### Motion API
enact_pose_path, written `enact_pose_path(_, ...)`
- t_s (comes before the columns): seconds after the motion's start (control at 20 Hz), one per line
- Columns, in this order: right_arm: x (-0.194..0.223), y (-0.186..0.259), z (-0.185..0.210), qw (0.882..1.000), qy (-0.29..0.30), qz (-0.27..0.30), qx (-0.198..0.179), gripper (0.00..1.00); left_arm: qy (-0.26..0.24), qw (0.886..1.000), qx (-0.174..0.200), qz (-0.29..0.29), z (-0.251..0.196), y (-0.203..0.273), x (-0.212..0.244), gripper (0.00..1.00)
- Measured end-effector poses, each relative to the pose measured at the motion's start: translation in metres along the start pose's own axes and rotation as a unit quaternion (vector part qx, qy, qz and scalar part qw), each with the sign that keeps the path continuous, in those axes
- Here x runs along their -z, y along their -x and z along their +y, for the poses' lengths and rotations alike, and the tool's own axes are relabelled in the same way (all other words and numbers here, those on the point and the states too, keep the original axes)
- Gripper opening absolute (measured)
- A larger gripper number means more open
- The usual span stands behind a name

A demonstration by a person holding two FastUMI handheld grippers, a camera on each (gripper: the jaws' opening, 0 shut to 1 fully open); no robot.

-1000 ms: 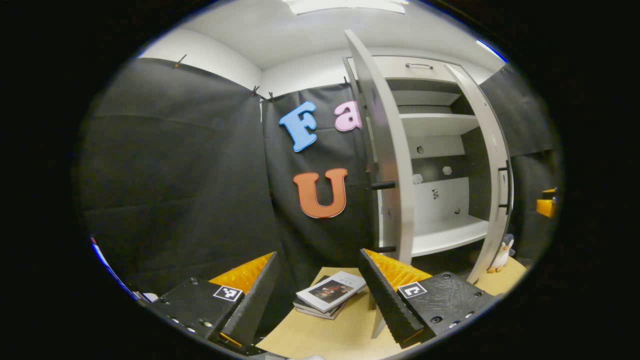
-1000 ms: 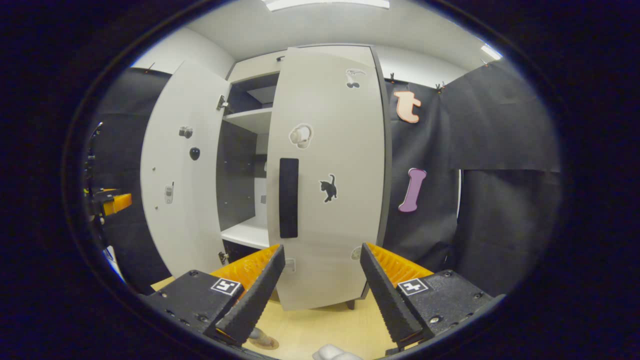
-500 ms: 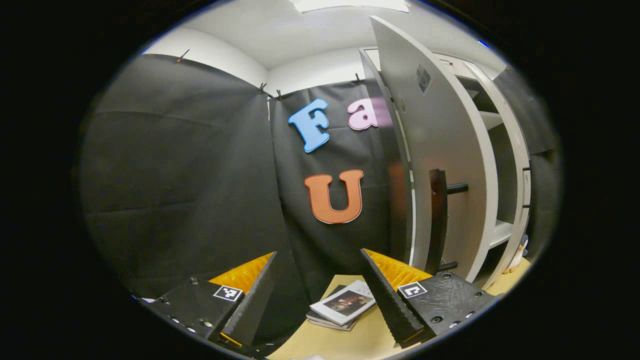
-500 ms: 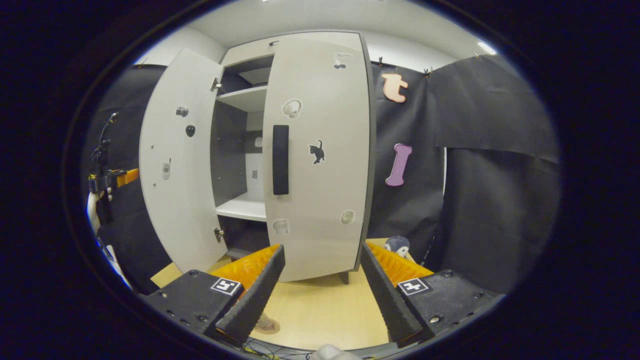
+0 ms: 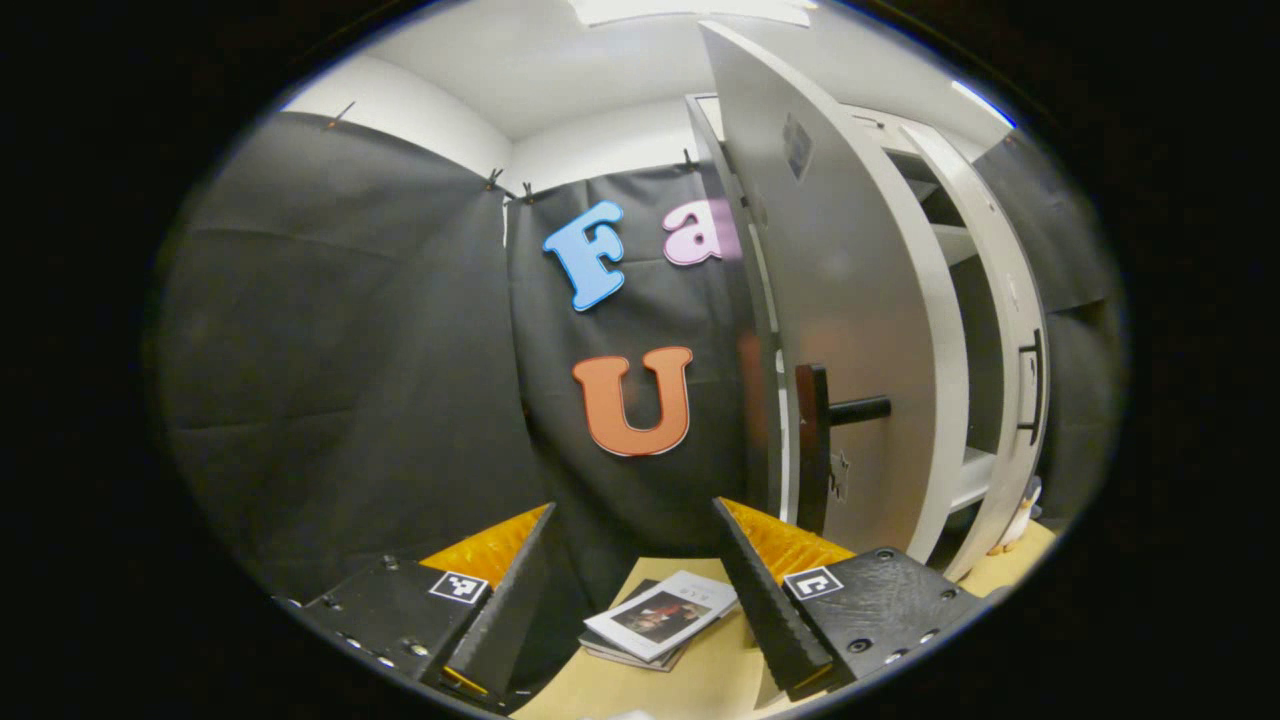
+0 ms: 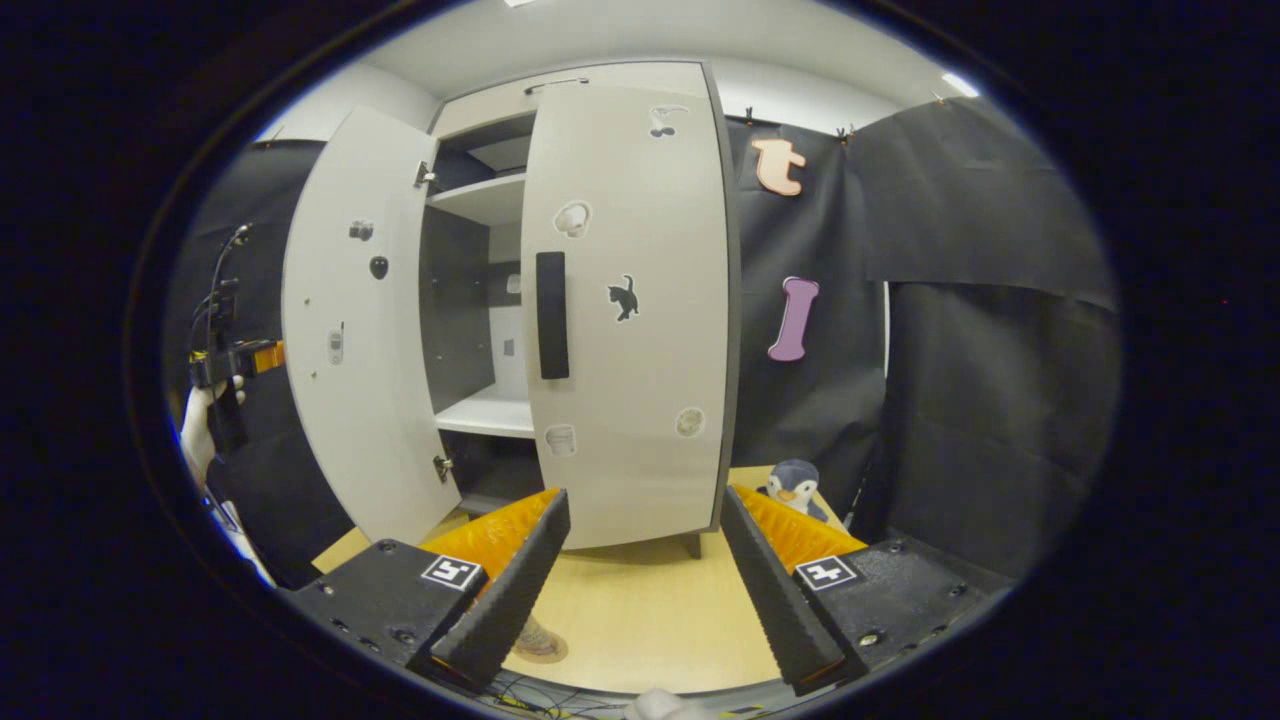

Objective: Grasp the bottle in the cabinet with the left hand and place it on the coaster, then close the right door with the right hand and the left door with the left hand.

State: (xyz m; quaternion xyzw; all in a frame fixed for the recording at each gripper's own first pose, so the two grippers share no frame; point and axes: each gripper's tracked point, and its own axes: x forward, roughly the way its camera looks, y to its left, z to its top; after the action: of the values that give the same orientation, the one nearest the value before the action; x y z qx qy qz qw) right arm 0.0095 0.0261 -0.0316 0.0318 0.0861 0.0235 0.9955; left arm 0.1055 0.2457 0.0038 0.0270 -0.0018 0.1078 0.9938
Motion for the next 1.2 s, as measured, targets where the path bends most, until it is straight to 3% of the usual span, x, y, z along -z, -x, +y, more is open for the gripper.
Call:
enact_pose_path(0.05, -0.001, 0.000, -0.002, 1.000, -0.001, -0.001, -0.002, 0.99, 0.003, 1.000, -0.002, 0.000, -0.001, 0.001, 0.001, 0.90)
enact_pose_path(0.5, -0.001, -0.005, -0.011, 1.000, -0.003, 0.001, -0.014, 1.00, 0.018, 1.000, 0.021, 0.010, -0.038, 0.013, 0.000, 0.87)
enact_pose_path(0.55, 0.000, -0.007, -0.013, 1.000, -0.001, 0.003, -0.015, 1.00, 0.019, 0.999, 0.029, 0.009, -0.047, 0.013, 0.000, 0.94)
enact_pose_path(0.6, -0.001, -0.008, -0.017, 1.000, 0.000, 0.005, -0.014, 0.99, 0.022, 0.999, 0.038, 0.008, -0.057, 0.015, 0.000, 0.90)
enact_pose_path(0.95, -0.007, -0.014, -0.025, 1.000, 0.005, 0.003, -0.011, 0.99, 0.007, 0.994, 0.107, -0.006, -0.132, 0.013, -0.013, 0.90)
enact_pose_path(1.2, -0.015, -0.013, -0.029, 1.000, 0.010, -0.005, -0.003, 0.99, 0.013, 0.992, 0.124, -0.007, -0.152, 0.013, -0.017, 0.97)
